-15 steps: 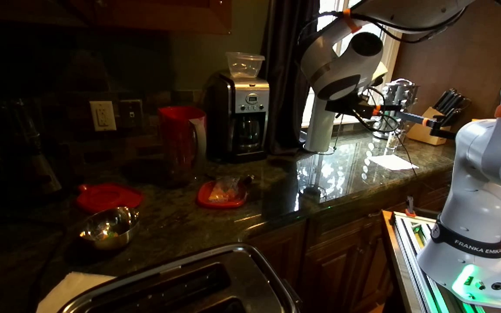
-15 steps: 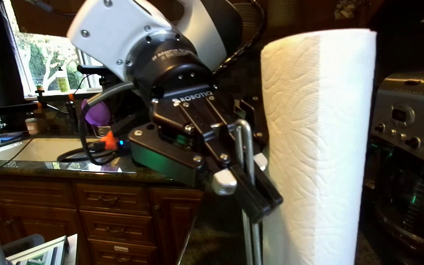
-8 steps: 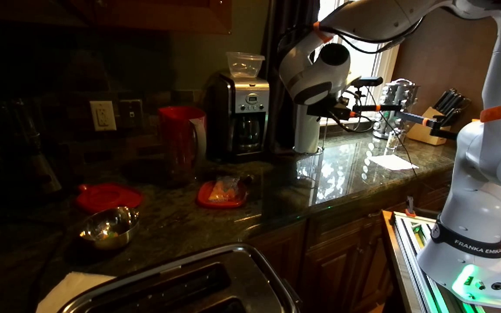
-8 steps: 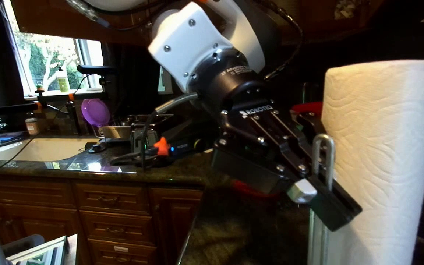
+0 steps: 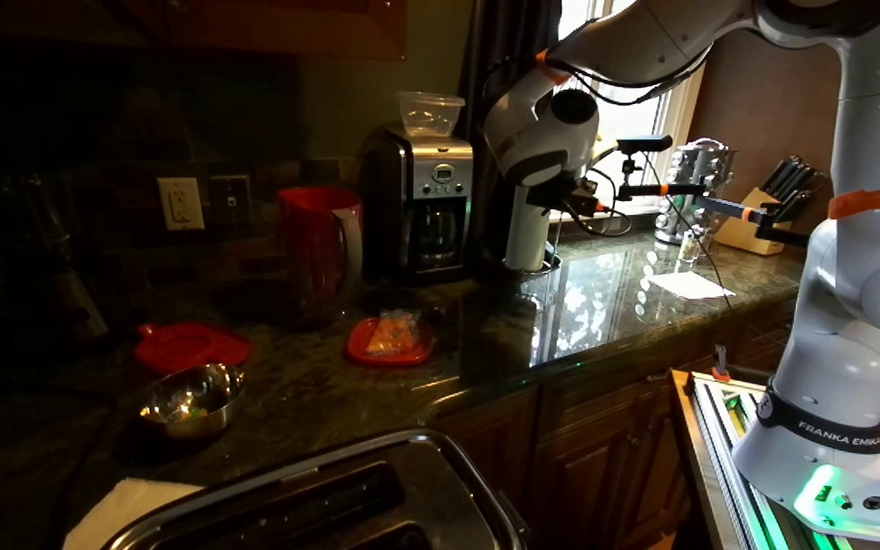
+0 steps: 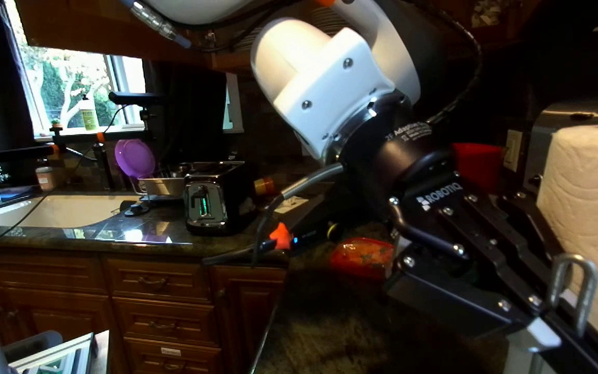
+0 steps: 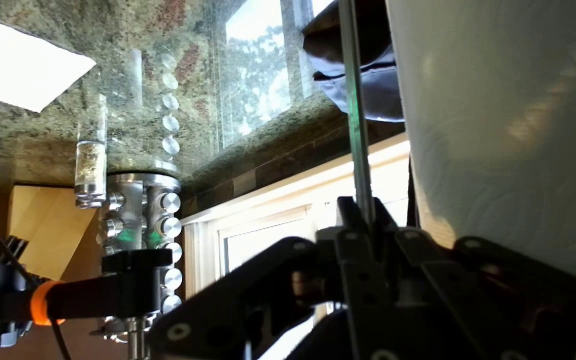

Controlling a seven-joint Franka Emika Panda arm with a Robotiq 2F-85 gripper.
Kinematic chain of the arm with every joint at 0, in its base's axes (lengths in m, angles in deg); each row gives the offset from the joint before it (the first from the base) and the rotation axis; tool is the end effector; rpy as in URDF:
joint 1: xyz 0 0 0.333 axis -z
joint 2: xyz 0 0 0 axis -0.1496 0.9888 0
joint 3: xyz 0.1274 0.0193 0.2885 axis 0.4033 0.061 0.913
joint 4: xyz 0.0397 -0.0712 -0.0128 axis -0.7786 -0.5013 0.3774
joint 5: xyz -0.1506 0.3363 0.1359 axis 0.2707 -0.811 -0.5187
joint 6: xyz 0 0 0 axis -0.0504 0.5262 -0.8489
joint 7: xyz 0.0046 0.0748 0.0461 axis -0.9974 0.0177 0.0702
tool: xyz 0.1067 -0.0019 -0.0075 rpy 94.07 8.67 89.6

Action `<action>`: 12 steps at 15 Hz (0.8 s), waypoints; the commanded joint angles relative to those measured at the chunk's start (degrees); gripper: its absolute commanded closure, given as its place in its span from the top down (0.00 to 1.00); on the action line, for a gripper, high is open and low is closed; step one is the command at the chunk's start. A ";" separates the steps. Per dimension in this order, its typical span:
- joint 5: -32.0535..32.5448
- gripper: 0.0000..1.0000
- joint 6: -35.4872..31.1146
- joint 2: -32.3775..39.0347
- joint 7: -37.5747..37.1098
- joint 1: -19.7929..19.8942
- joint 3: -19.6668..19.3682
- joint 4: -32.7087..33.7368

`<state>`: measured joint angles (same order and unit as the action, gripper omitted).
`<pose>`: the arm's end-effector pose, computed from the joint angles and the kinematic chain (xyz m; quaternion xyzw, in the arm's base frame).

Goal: Move the paper towels to the right

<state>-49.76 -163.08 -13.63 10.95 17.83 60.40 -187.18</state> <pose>0.3900 -0.2509 0.4129 0.5949 -0.6473 0.3664 0.3048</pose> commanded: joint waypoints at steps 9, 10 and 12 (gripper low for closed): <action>-0.38 0.02 0.56 6.03 2.00 1.36 0.36 4.79; -0.51 0.02 0.63 6.39 2.10 1.44 0.40 4.91; -0.74 0.02 0.77 6.96 2.31 1.65 0.42 4.85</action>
<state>-49.70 -162.48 -7.68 11.63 18.56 60.48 -183.87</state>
